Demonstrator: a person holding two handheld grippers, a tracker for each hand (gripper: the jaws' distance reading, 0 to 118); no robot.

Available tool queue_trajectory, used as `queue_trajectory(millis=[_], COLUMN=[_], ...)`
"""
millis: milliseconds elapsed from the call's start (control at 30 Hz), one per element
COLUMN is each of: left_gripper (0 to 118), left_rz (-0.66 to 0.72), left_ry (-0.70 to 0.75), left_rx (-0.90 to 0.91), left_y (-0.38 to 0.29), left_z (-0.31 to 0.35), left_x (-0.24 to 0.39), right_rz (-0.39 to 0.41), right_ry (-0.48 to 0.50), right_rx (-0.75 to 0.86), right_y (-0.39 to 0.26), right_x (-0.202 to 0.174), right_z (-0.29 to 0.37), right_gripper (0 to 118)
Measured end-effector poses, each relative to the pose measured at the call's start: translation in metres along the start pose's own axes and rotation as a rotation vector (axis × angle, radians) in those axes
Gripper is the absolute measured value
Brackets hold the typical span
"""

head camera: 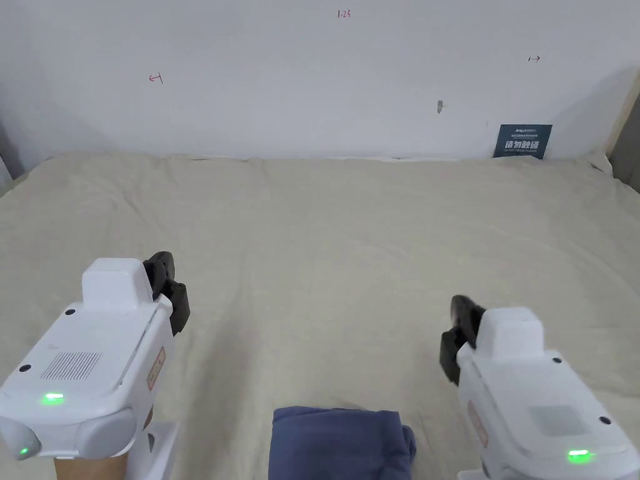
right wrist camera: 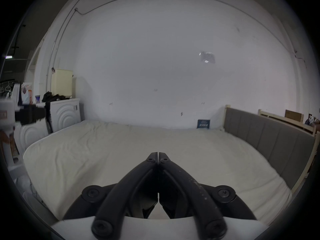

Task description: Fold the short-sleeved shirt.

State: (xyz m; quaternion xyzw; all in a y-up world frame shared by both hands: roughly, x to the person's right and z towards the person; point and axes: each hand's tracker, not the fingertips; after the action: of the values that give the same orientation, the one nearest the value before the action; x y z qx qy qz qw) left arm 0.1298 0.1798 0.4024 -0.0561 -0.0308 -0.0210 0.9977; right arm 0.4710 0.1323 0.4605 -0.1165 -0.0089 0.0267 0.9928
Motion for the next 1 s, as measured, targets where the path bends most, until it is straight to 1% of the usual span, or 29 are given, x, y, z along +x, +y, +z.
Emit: queue_trajectory(millis=[200, 300, 367, 400, 433, 467, 500, 567, 633, 700, 733, 767, 800, 867, 933, 967, 1000], left_gripper=[0, 0, 0, 0, 0, 0, 0, 0, 0, 2, 3, 9, 19, 62, 101, 110, 113], left_rz=[0.011, 0.017, 0.028, 0.038, 0.046, 0.057, 0.067, 0.101, 0.143, 0.198, 0.234, 0.278, 0.309, 0.371, 0.416, 0.429, 0.453], left_ry=[-0.014, -0.025, -0.045, -0.055, -0.070, -0.077, -0.090, -0.118, -0.157, -0.192, -0.210, -0.235, -0.254, -0.292, -0.342, -0.361, -0.370], left_rx=[-0.023, -0.044, -0.065, -0.079, -0.095, -0.109, -0.129, -0.184, -0.243, -0.316, -0.364, -0.415, -0.469, -0.596, -0.718, -0.781, -0.813], left_y=[-0.008, -0.014, -0.018, -0.020, -0.023, -0.027, -0.031, -0.043, -0.054, -0.068, -0.075, -0.085, -0.094, -0.115, -0.137, -0.147, -0.156], left_z=[-0.001, -0.001, -0.002, 0.000, -0.001, -0.001, -0.002, -0.004, -0.009, -0.013, -0.016, -0.020, -0.023, -0.033, -0.042, -0.047, -0.051], left_x=[-0.007, -0.008, -0.009, -0.007, -0.007, -0.007, -0.006, -0.003, -0.002, -0.001, 0.000, 0.000, 0.002, 0.005, 0.008, 0.011, 0.013], right_rz=[0.026, 0.060, 0.092, 0.092, 0.058, 0.040, 0.036, 0.064, 0.044, 0.046, 0.038, 0.035, 0.035, 0.026, 0.018, 0.008, 0.003], right_ry=[0.092, 0.123, 0.126, 0.127, 0.133, 0.135, 0.129, 0.105, 0.097, 0.088, 0.099, 0.105, 0.111, 0.116, 0.117, 0.115, 0.114], right_rx=[-0.156, -0.241, -0.288, -0.316, -0.348, -0.359, -0.367, -0.420, -0.465, -0.445, -0.427, -0.424, -0.419, -0.408, -0.404, -0.407, -0.410], right_y=[-0.073, -0.109, -0.132, -0.141, -0.150, -0.159, -0.165, -0.181, -0.195, -0.205, -0.206, -0.206, -0.207, -0.208, -0.208, -0.207, -0.207], right_x=[-0.041, -0.057, -0.066, -0.068, -0.067, -0.067, -0.066, -0.066, -0.060, -0.056, -0.054, -0.053, -0.052, -0.051, -0.051, -0.051, -0.051], right_z=[-0.026, -0.034, -0.037, -0.039, -0.040, -0.041, -0.042, -0.050, -0.056, -0.058, -0.058, -0.058, -0.058, -0.054, -0.054, -0.054, -0.054], right_gripper=[1, 2, 2, 2, 2, 2, 2, 2, 1, 1, 1, 1, 1, 1, 1, 1, 1])
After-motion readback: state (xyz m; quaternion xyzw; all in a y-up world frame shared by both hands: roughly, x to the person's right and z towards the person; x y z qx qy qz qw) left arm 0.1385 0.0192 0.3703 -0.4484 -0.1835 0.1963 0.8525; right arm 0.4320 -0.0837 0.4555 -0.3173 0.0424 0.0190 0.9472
